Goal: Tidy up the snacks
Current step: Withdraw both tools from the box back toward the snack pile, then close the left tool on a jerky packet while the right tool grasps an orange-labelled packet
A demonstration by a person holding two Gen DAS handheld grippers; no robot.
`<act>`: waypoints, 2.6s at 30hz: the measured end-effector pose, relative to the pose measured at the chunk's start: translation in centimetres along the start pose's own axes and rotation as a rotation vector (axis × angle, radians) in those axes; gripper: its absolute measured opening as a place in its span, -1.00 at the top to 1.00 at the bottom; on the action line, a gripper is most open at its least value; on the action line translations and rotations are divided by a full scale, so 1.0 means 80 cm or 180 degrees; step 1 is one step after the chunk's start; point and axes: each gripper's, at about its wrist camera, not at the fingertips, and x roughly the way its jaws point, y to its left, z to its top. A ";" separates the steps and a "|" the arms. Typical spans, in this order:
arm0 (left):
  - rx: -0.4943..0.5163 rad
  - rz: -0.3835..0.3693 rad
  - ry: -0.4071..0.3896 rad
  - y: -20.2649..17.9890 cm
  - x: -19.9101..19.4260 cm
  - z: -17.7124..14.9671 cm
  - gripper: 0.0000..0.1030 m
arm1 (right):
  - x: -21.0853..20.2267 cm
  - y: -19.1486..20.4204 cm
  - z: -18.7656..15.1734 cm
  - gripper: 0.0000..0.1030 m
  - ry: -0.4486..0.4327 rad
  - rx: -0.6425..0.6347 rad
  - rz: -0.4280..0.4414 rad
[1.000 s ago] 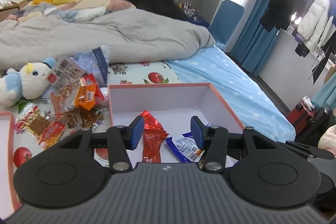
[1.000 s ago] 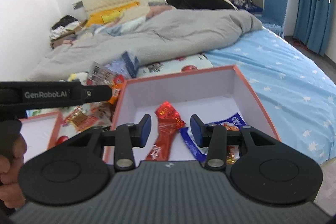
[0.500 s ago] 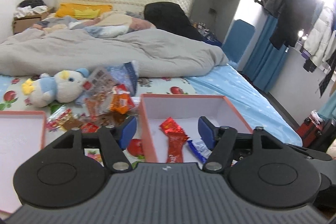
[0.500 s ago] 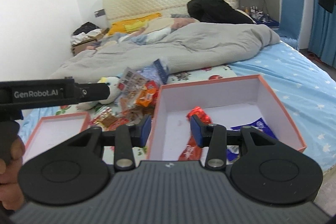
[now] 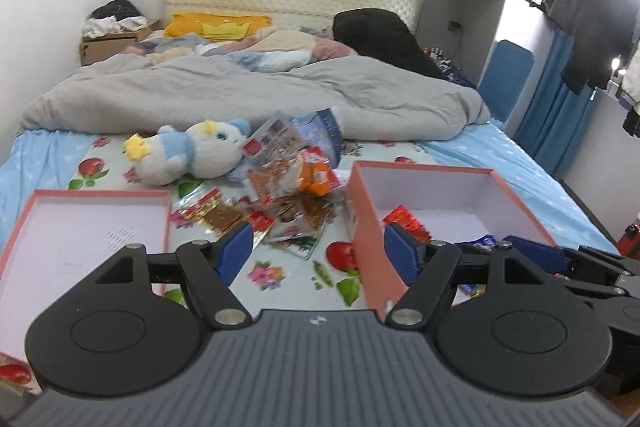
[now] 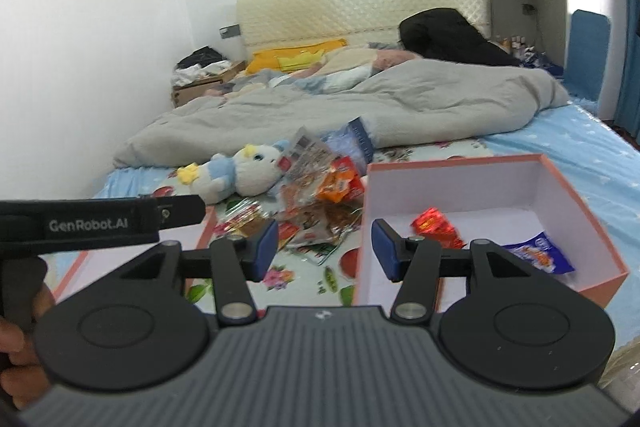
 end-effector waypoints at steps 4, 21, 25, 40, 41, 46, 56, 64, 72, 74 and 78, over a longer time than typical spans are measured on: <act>-0.0034 0.0037 0.0035 0.014 0.002 -0.013 -0.49 | 0.001 0.009 -0.014 -0.05 0.0005 0.0012 0.0072; -0.0157 0.0196 0.0163 0.043 -0.007 -0.081 -0.49 | -0.003 0.031 -0.054 -0.05 0.0100 -0.0076 0.0182; -0.0193 0.0166 0.0196 0.049 0.002 -0.084 -0.49 | 0.002 0.034 -0.060 -0.05 0.0104 -0.0093 0.0216; -0.0137 0.0196 0.0330 0.074 0.061 -0.069 -0.49 | 0.040 0.041 -0.071 -0.05 0.0207 -0.0154 -0.0009; -0.0133 0.0214 0.0363 0.076 0.067 -0.067 -0.49 | 0.045 0.042 -0.071 -0.05 0.0215 -0.0161 -0.0009; -0.0111 0.0287 0.0381 0.084 0.083 -0.060 -0.49 | 0.062 0.051 -0.072 -0.05 0.0255 -0.0178 0.0017; -0.0091 0.0365 0.0500 0.103 0.121 -0.055 -0.49 | 0.093 0.059 -0.075 -0.05 0.0301 -0.0204 0.0024; -0.0031 0.0315 0.0606 0.111 0.165 -0.049 -0.49 | 0.125 0.059 -0.074 -0.05 0.0341 -0.0257 0.0092; -0.0193 -0.0031 0.0763 0.132 0.225 -0.040 -0.49 | 0.168 0.066 -0.077 -0.05 0.0342 -0.0344 0.0150; -0.0207 -0.0070 0.0746 0.137 0.239 -0.036 -0.49 | 0.181 0.066 -0.079 -0.05 0.0366 -0.0366 0.0146; -0.0254 -0.0208 0.0697 0.150 0.265 -0.024 -0.46 | 0.204 0.069 -0.081 -0.05 0.0395 -0.0408 0.0155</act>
